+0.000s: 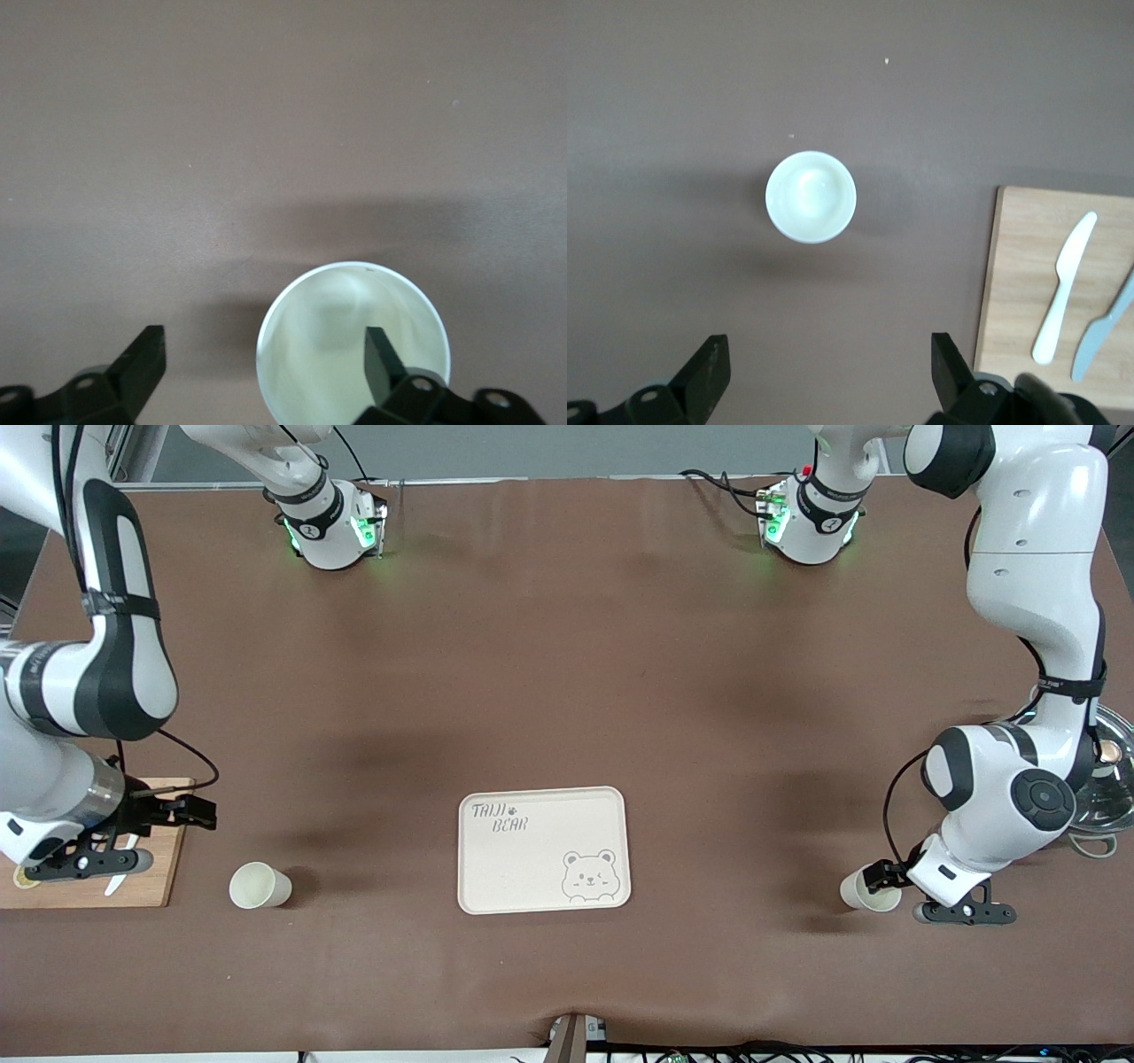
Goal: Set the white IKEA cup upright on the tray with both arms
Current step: 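Lower the left gripper onto one cup while the right gripper lowers onto the other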
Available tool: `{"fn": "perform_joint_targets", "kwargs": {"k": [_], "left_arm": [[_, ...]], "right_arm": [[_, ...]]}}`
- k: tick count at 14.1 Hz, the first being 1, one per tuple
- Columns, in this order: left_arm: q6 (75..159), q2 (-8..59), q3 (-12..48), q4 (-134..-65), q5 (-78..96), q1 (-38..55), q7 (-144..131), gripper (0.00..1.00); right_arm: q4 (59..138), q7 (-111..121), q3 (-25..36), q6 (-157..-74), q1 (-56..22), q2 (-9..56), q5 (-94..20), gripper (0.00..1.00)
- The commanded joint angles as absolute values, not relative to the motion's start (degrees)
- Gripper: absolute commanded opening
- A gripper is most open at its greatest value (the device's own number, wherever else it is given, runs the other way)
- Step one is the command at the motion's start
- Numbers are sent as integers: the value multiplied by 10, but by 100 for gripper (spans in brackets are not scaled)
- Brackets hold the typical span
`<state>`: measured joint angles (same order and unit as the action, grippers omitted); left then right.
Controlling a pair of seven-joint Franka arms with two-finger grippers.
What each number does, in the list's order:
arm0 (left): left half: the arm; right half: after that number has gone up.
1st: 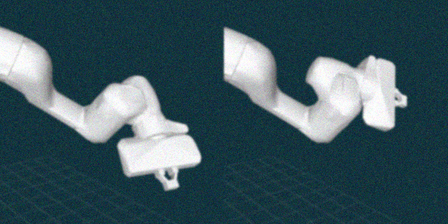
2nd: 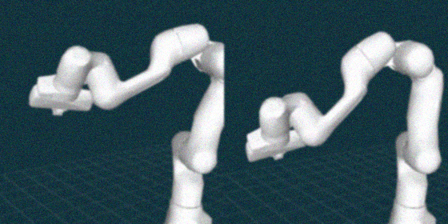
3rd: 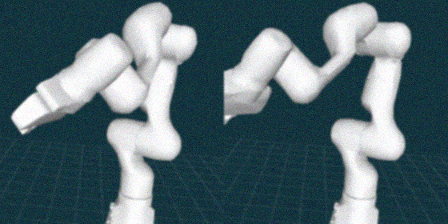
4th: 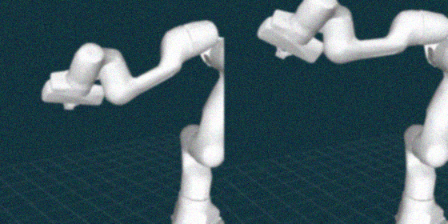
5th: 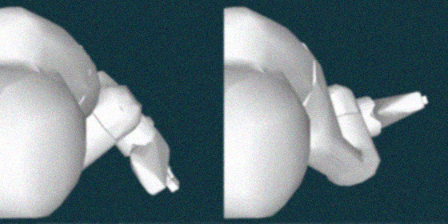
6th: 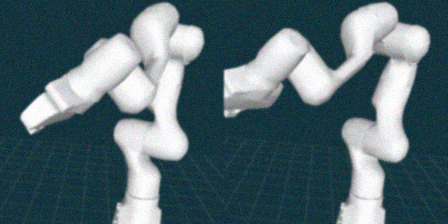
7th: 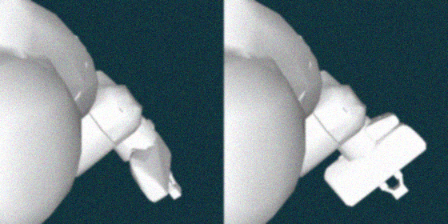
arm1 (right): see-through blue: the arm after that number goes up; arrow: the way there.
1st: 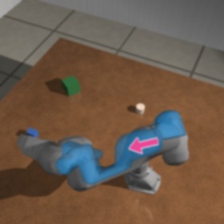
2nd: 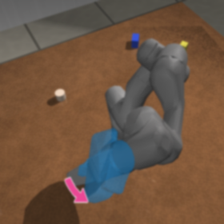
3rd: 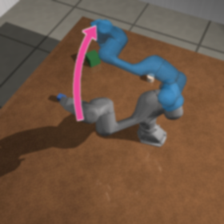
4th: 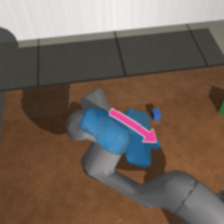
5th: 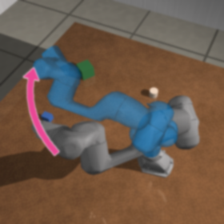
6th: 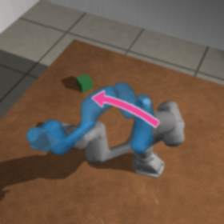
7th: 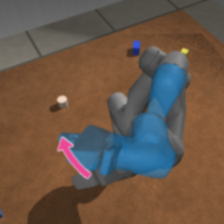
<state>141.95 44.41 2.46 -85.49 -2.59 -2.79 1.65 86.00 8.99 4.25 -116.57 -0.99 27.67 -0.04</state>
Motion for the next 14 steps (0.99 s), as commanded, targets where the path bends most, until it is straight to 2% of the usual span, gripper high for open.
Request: {"fn": "perform_joint_targets", "kwargs": {"k": [1, 2, 3, 7, 9, 14], "left_arm": [[1428, 441, 26, -860, -28, -30, 11, 48], [1428, 441, 26, -860, -27, -30, 11, 32], [1428, 442, 26, -860, -27, -30, 11, 23], [1428, 442, 26, -860, -27, -30, 11, 11], [1428, 441, 26, -860, -27, -31, 11, 0], [1424, 434, 26, -847, -28, -26, -10, 0]], "right_arm": [[838, 82, 42, -1189, -9, 308, 0, 100], [834, 83, 42, -1196, -5, 317, -1, 100], [822, 83, 42, -1200, -4, 330, -1, 100], [780, 80, 42, -1213, 4, 383, -3, 100], [780, 83, 42, -1252, 4, 400, -3, 100], [774, 80, 42, -1287, 7, 432, -5, 100]]}}
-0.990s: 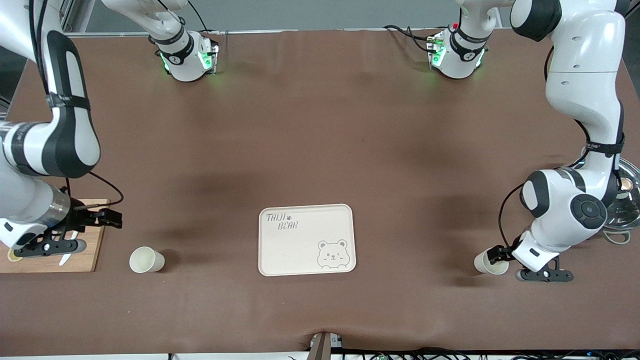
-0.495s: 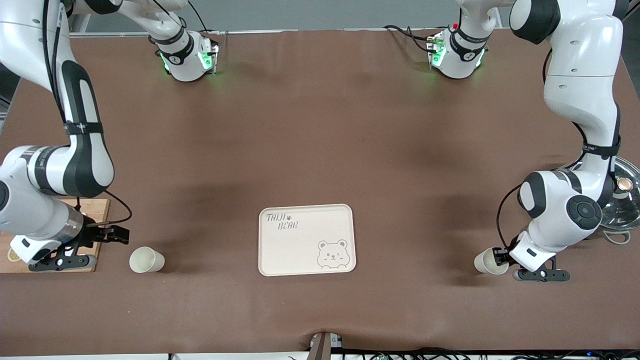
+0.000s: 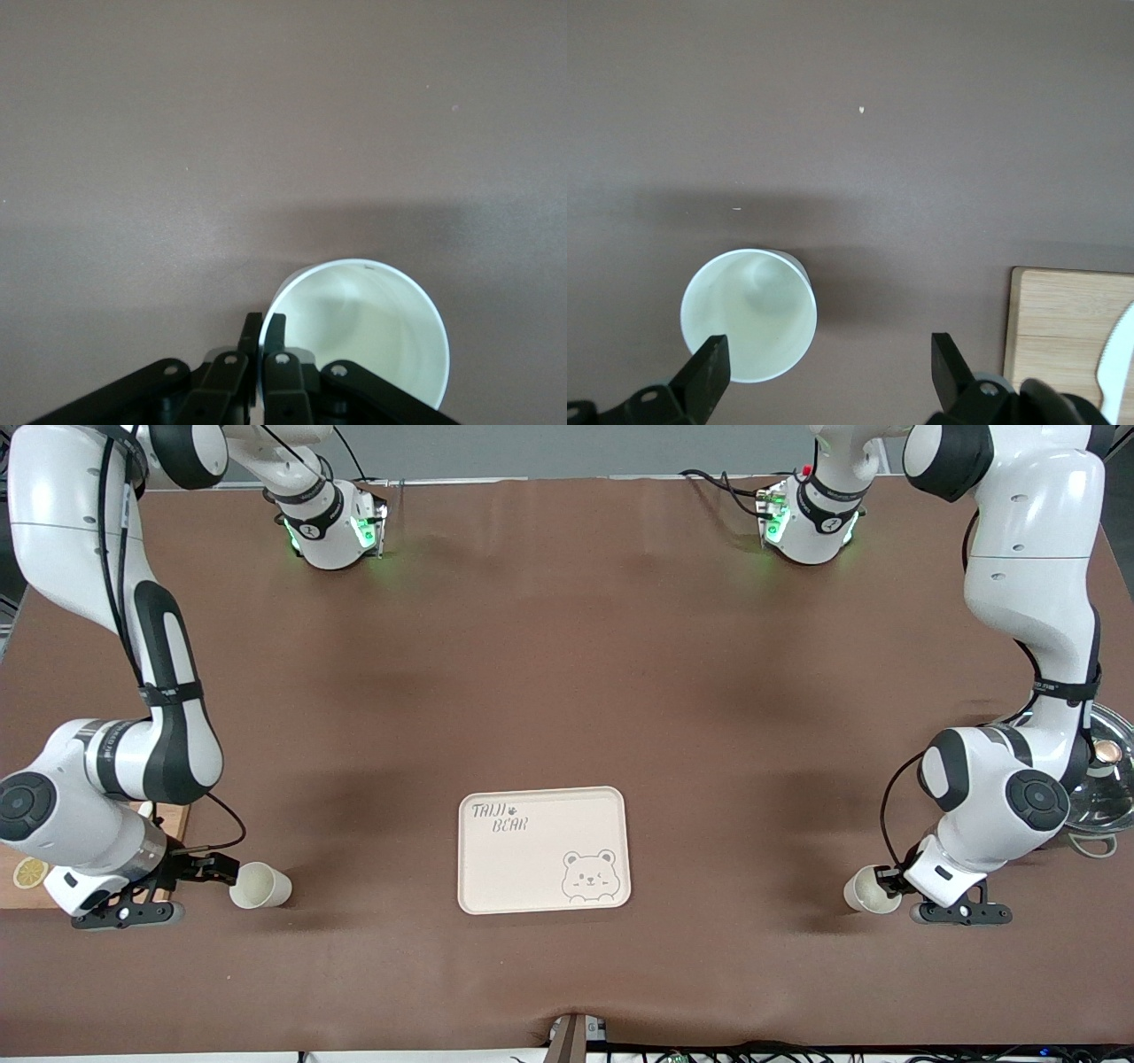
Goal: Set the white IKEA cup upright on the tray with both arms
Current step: 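Close the left gripper on its cup rim while the right gripper grasps its cup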
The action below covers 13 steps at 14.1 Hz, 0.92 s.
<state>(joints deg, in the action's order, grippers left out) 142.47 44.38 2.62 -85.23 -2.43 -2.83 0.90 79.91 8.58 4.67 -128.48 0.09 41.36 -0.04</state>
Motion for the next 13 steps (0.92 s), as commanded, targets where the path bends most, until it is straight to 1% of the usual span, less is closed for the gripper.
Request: {"fn": "perform_joint_targets", "kwargs": {"k": [1, 3, 5, 8, 11, 13], "left_arm": [[1406, 436, 26, -826, -29, -20, -17, 0], [1343, 439, 25, -789, -30, -11, -28, 0], [1317, 435, 25, -775, -31, 0, -59, 0], [1315, 432, 24, -775, -33, 32, -145, 0], [1304, 434, 21, -762, -34, 70, -225, 0], [1301, 434, 15, -759, -34, 97, -277, 0]], "right_arm": [[774, 81, 42, -1296, 7, 435, -5, 100], [774, 82, 42, -1300, 9, 443, -5, 100], [775, 80, 42, -1309, 9, 447, -6, 100], [777, 82, 42, -1327, 10, 456, -9, 100], [785, 82, 42, -1377, 9, 467, -11, 100], [792, 81, 41, -1380, 9, 468, -11, 100]]}}
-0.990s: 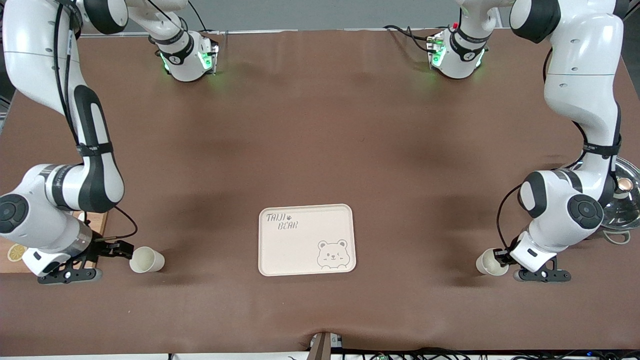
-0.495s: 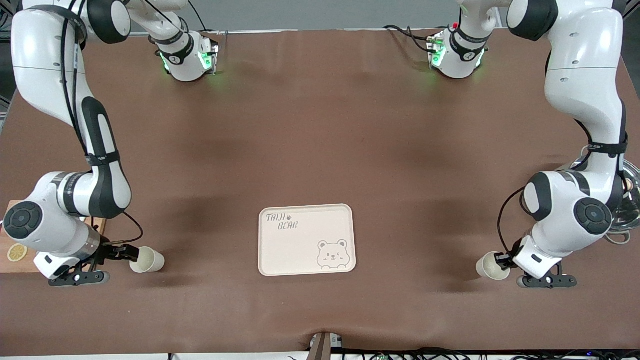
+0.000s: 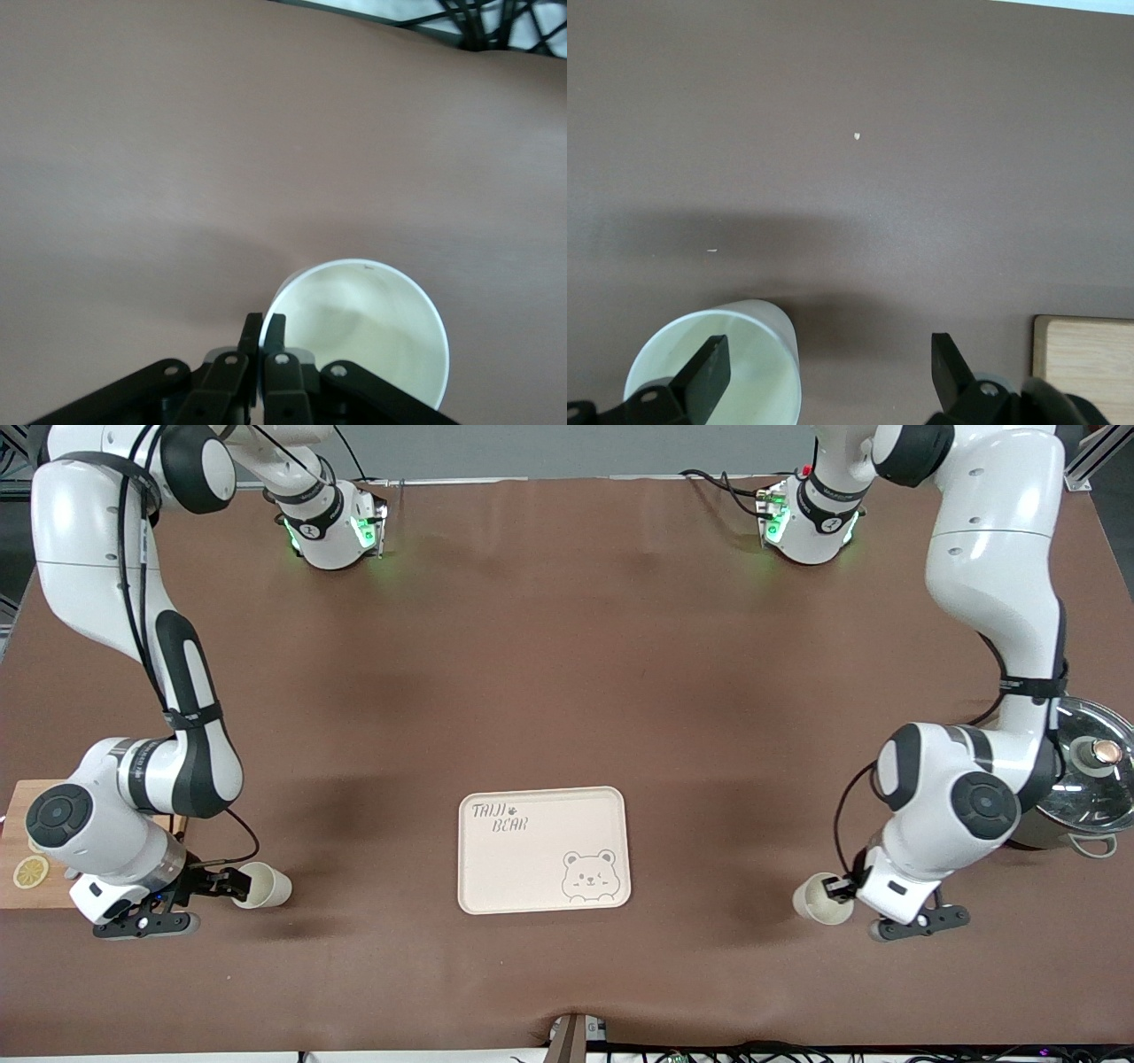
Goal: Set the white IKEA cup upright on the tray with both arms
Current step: 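Carry the cup with the left gripper onto the bear tray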
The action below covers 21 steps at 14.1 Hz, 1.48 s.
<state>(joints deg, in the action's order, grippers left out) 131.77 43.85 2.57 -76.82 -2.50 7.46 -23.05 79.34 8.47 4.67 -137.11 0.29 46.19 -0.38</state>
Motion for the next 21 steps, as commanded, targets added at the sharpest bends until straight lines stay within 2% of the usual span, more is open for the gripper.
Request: {"fn": "perform_joint_targets", "kwargs": {"k": [1, 6, 13, 14, 15, 17, 19, 21], "left_arm": [[1301, 434, 9, -759, -34, 112, -299, 0], [1296, 433, -10, -757, -33, 175, -401, 0], [1294, 439, -10, -741, -33, 230, -511, 0], [1294, 439, -10, -737, -33, 241, -525, 0], [1294, 440, -10, -736, -33, 250, -540, 0], [1295, 441, -11, -736, -33, 269, -562, 0], [1295, 446, -10, -734, -33, 283, -582, 0], [1295, 458, -10, -720, -32, 299, -602, 0]], "right_arm": [[793, 81, 41, -1382, 8, 469, -11, 100], [828, 81, 41, -1430, 6, 470, -11, 100], [834, 82, 42, -1431, 4, 469, -11, 99], [834, 80, 41, -1429, 4, 469, -11, 81], [833, 80, 41, -1426, 4, 469, -11, 70], [831, 80, 41, -1426, 4, 468, -11, 51], [831, 80, 41, -1425, 3, 468, -11, 27], [831, 81, 41, -1425, 2, 468, -11, 12]]}}
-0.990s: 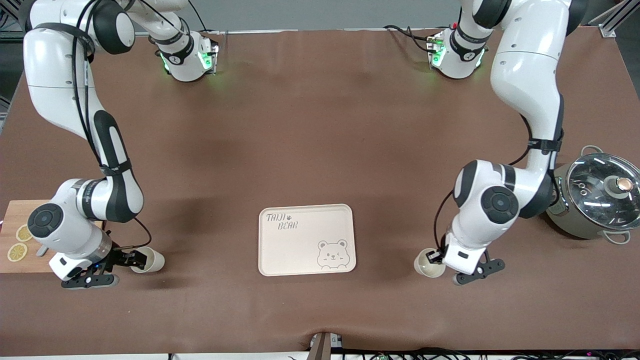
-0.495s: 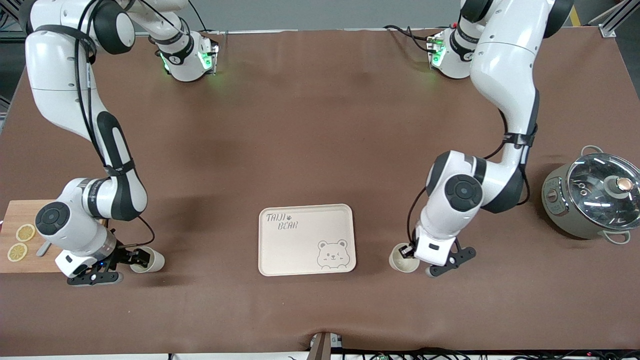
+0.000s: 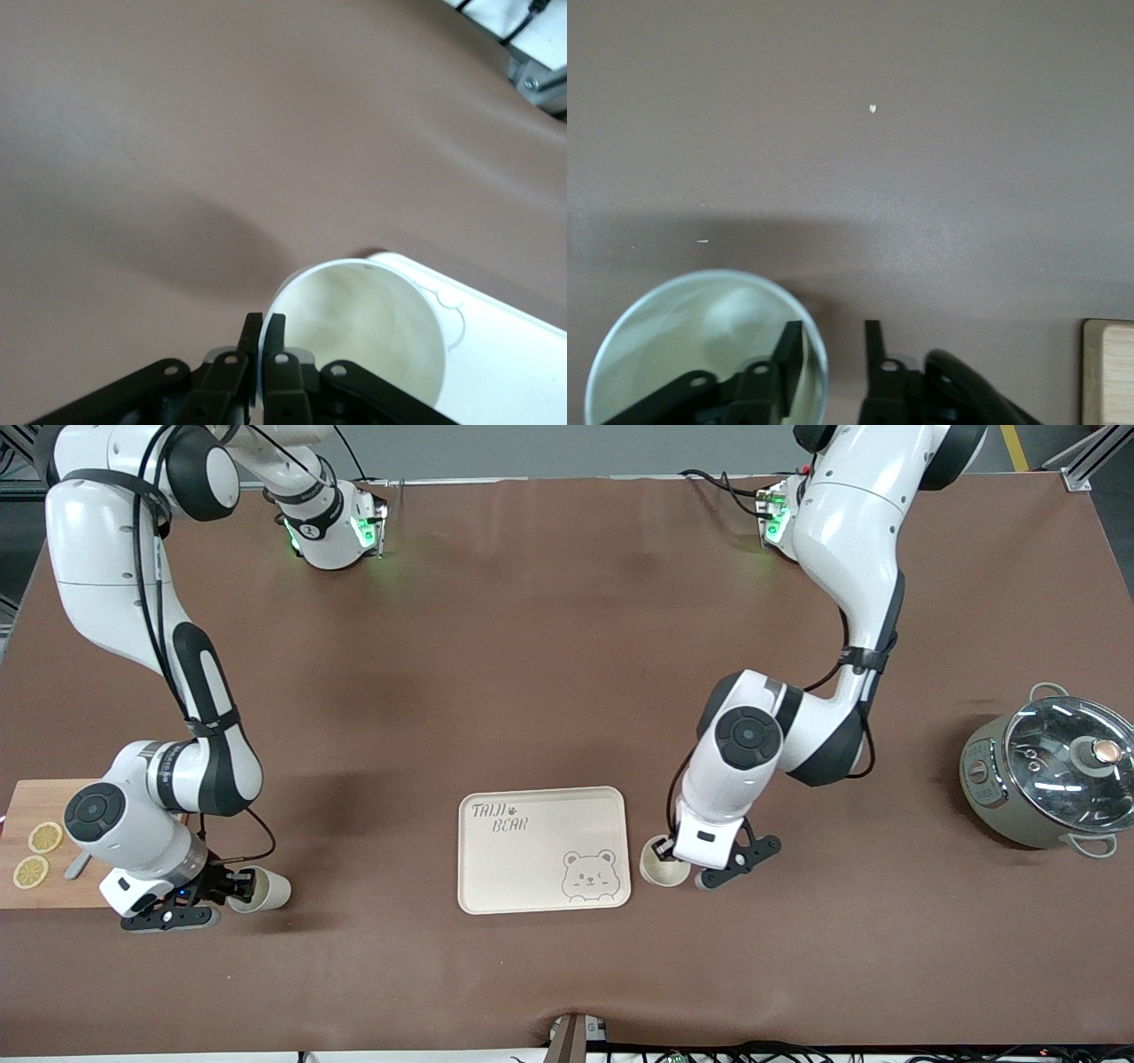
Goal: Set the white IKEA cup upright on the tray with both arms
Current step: 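Carry the cup with the left gripper onto the bear tray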
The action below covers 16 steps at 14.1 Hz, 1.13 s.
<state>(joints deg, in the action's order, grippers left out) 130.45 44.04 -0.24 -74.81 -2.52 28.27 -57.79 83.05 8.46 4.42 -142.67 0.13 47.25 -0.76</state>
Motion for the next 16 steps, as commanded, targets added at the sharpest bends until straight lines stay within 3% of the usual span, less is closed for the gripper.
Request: {"fn": "perform_joint_targets", "kwargs": {"k": [1, 4, 9, 13, 16], "left_arm": [[1296, 463, -9, -714, -32, 306, -612, 0], [1296, 473, -7, -712, -30, 322, -628, 0], [1298, 490, -7, -713, -30, 347, -646, 0], [1302, 504, -5, -714, -30, 359, -659, 0], [1302, 510, -6, -715, -30, 364, -664, 0]], "right_arm": [[831, 81, 42, -1425, 2, 468, -11, 7], [830, 82, 41, -1424, 0, 467, -11, 0], [822, 80, 40, -1412, -3, 465, -11, 0], [774, 51, 38, -1318, -7, 464, -11, 0], [756, -14, 32, -1291, -31, 461, -11, 0]]}}
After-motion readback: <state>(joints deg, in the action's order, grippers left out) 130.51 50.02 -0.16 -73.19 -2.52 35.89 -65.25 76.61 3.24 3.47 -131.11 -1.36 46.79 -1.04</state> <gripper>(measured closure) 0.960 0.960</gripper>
